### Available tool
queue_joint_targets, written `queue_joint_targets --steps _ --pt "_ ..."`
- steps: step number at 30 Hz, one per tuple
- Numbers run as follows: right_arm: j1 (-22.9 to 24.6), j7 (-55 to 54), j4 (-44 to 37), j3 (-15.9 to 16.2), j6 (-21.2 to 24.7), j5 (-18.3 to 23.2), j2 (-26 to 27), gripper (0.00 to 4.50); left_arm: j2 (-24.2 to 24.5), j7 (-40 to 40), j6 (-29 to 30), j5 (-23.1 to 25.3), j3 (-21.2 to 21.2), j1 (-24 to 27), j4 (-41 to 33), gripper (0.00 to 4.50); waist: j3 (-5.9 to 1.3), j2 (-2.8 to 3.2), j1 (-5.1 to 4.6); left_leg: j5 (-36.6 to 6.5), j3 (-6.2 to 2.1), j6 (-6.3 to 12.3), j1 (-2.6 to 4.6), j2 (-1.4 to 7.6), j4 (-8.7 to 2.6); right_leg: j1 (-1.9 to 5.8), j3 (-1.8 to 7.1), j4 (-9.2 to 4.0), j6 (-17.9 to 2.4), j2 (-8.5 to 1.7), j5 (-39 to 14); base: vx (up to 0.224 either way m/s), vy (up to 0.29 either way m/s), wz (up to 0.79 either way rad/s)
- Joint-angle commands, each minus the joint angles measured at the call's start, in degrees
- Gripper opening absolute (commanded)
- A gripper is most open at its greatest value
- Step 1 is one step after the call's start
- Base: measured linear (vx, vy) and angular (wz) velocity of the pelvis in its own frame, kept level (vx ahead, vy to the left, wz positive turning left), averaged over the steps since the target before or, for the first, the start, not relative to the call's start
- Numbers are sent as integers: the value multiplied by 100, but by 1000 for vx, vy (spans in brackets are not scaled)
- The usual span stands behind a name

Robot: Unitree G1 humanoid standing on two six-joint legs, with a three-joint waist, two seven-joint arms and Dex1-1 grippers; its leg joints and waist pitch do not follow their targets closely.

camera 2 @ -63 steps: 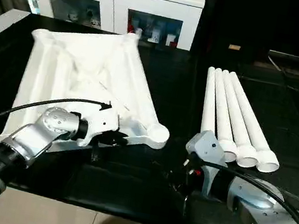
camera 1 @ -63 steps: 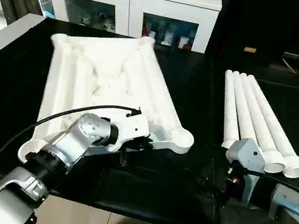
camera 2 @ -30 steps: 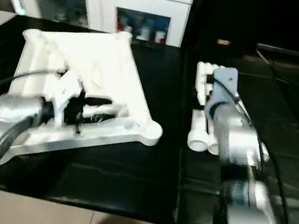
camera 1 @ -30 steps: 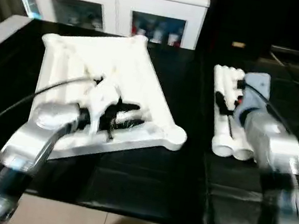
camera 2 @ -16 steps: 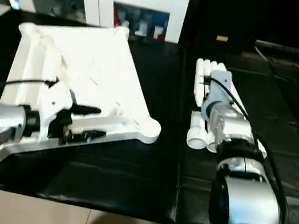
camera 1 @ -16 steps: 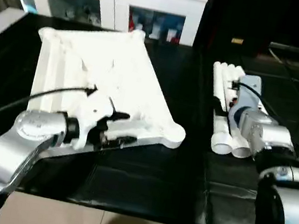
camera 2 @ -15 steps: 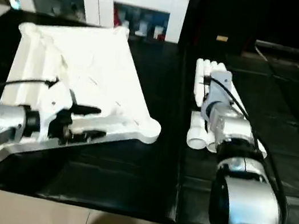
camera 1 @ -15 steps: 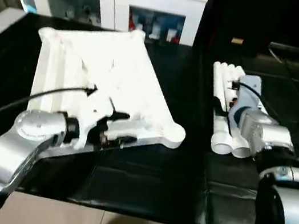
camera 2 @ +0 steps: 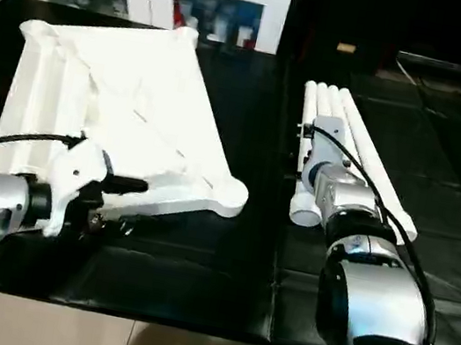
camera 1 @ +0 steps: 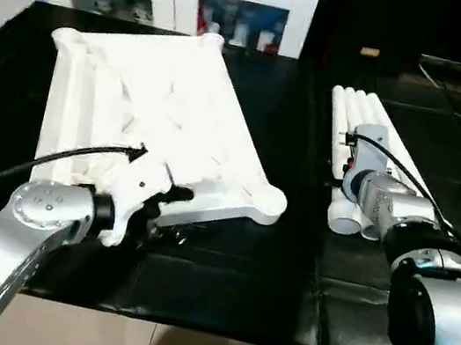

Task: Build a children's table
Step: Pick table leg

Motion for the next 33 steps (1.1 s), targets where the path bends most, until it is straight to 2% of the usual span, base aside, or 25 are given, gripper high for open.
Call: queue_joint_targets --steps 1,5,11,14,18,24,33 --pt "-122 163 138 -136 86 59 17 450 53 39 115 -75 49 -59 -140 314 -347 10 -9 -97 122 388 -29 4 -365 448 210 -253 -1719 -280 288 0 0 0" --pt "-194 358 194 -235 167 124 -21 450 27 91 144 -61 36 -92 -166 314 -352 5 -8 -57 120 428 -27 7 -361 446 210 -250 -1753 -285 299 0 0 0" --pt "-252 581 254 -213 275 87 -46 450 18 126 191 -99 22 -125 -195 314 -360 4 -6 38 120 484 -30 11 -351 450 206 -244 -1808 -291 344 0 0 0" --pt "-321 573 332 -325 671 156 -82 450 12 134 192 -110 -28 -150 -192 314 -360 -10 -7 56 121 495 -30 7 -352 458 208 -245 -1821 -290 332 0 0 0" --pt "-403 735 381 -510 966 305 -116 450 14 142 206 -124 -60 -174 -200 314 -369 -13 -13 79 120 514 -32 9 -345 458 204 -236 -1834 -294 367 0 0 0" --pt "-426 908 436 -423 1391 171 -158 450 -4 159 239 -151 -117 -209 -226 314 -377 -16 -8 167 121 556 -34 16 -334 460 198 -233 -1879 -302 398 0 0 0" --pt "-409 931 412 -411 1503 88 -166 372 -48 196 260 -183 -175 -283 -228 318 -390 -17 9 229 124 539 -31 14 -324 459 198 -224 -1886 -301 419 0 0 0"
